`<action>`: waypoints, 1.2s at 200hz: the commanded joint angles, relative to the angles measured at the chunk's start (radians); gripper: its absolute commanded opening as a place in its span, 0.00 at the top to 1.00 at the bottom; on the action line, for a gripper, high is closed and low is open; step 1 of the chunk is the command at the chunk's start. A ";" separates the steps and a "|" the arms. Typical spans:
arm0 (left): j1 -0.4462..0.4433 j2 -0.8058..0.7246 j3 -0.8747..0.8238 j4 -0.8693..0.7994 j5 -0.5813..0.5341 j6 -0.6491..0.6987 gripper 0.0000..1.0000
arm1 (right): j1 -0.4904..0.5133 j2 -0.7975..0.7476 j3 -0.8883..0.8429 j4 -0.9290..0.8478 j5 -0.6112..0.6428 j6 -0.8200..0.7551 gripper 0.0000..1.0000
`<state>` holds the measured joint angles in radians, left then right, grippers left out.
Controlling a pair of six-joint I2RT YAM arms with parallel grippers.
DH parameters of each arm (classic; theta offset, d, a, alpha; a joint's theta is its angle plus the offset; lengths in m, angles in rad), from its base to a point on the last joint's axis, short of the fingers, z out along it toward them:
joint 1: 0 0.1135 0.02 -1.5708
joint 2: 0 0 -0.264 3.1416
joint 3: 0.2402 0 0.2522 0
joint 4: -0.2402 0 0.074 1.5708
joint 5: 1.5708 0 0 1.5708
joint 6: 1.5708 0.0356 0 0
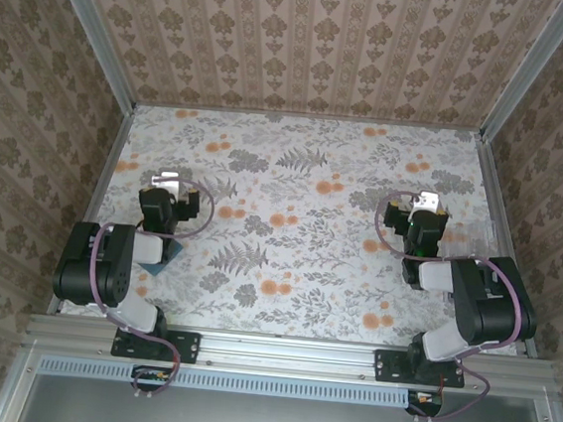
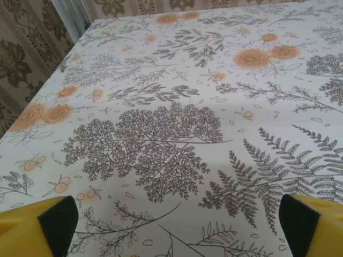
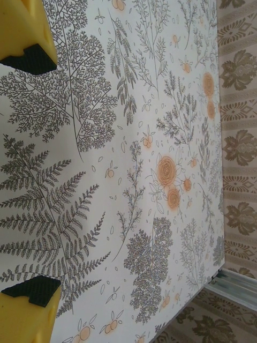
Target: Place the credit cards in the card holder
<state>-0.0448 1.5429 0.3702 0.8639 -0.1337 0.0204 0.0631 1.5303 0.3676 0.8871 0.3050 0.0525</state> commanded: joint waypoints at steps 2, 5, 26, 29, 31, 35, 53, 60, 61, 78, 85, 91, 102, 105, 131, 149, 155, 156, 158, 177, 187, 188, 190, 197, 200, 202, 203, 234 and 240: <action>0.005 -0.007 0.028 0.006 0.013 0.016 0.00 | -0.005 0.002 0.019 0.011 -0.017 0.012 0.00; 0.005 -0.006 0.028 0.006 0.013 0.016 0.00 | -0.005 0.001 0.018 0.011 -0.018 0.012 0.00; 0.006 -0.007 0.028 0.007 0.014 0.015 0.00 | -0.005 0.001 0.019 0.011 -0.018 0.012 0.00; 0.006 -0.006 0.028 0.007 0.014 0.015 0.00 | -0.005 0.001 0.019 0.011 -0.017 0.012 0.00; 0.006 -0.006 0.027 0.007 0.013 0.016 0.00 | -0.005 0.001 0.019 0.011 -0.017 0.012 0.00; 0.005 -0.007 0.027 0.006 0.014 0.015 0.00 | -0.004 0.001 0.019 0.009 -0.018 0.012 0.00; 0.009 -0.004 0.029 0.005 0.020 0.013 0.00 | -0.005 0.003 0.019 0.010 -0.018 0.012 0.00; 0.013 -0.006 0.029 0.003 0.025 0.011 0.00 | -0.004 0.001 0.019 0.009 -0.019 0.012 0.00; 0.013 -0.007 0.029 0.004 0.026 0.011 0.00 | -0.004 0.001 0.019 0.009 -0.019 0.012 0.00; 0.013 -0.007 0.029 0.003 0.027 0.011 0.00 | -0.003 0.002 0.019 0.010 -0.017 0.012 0.00; 0.013 -0.007 0.030 0.002 0.028 0.012 0.00 | -0.004 0.004 0.019 0.010 -0.017 0.012 0.01; 0.013 -0.007 0.030 0.001 0.027 0.013 0.00 | -0.005 0.002 0.019 0.011 -0.017 0.012 0.00; 0.013 -0.006 0.030 0.001 0.028 0.013 0.00 | -0.004 0.002 0.019 0.012 -0.017 0.012 0.00; 0.013 -0.006 0.030 0.001 0.028 0.013 0.00 | -0.003 0.001 0.019 0.011 -0.017 0.012 0.00; 0.013 -0.006 0.027 0.005 0.029 0.011 0.00 | -0.004 0.001 0.019 0.010 -0.018 0.012 0.00; 0.014 -0.010 0.009 0.033 0.086 0.031 0.00 | -0.003 -0.002 0.013 0.021 -0.018 0.010 0.00; 0.010 -0.014 -0.006 0.056 0.091 0.039 0.00 | -0.002 -0.002 0.007 0.030 -0.027 0.006 0.00; 0.009 -0.014 -0.008 0.061 0.091 0.039 0.00 | -0.002 -0.003 0.006 0.034 -0.029 0.004 0.00; 0.007 -0.014 -0.012 0.070 0.090 0.041 0.00 | -0.002 -0.003 0.002 0.039 -0.035 0.002 0.00; 0.002 -0.021 -0.030 0.102 0.049 0.030 0.00 | 0.001 -0.024 0.006 0.014 -0.084 -0.021 0.00; 0.003 -0.022 -0.026 0.093 0.047 0.028 0.00 | 0.001 -0.029 0.032 -0.038 -0.101 -0.026 0.00; 0.003 -0.023 -0.027 0.093 0.047 0.027 0.00 | 0.001 -0.028 0.033 -0.039 -0.102 -0.026 0.01; 0.004 -0.024 -0.030 0.095 0.048 0.028 0.00 | 0.001 -0.027 0.034 -0.039 -0.104 -0.026 0.00; 0.001 -0.028 -0.040 0.115 0.040 0.030 0.00 | 0.000 -0.027 0.030 -0.031 -0.103 -0.026 0.00; -0.001 -0.032 -0.045 0.121 0.031 0.029 0.00 | 0.000 -0.031 0.025 -0.026 -0.101 -0.026 0.00; -0.002 -0.035 -0.046 0.123 0.025 0.028 0.00 | 0.001 -0.033 0.021 -0.020 -0.100 -0.028 0.00; -0.002 -0.036 -0.047 0.124 0.023 0.027 0.00 | 0.001 -0.036 0.018 -0.014 -0.100 -0.028 0.01; 0.011 -0.109 -0.032 0.030 -0.009 -0.002 0.00 | 0.006 -0.131 0.050 -0.167 -0.084 -0.023 0.00; 0.010 -0.127 -0.031 0.011 -0.006 0.001 0.00 | 0.007 -0.169 0.076 -0.239 -0.089 -0.013 0.00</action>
<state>-0.0383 1.4876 0.3298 0.9131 -0.1204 0.0307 0.0647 1.4731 0.3759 0.8314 0.2344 0.0326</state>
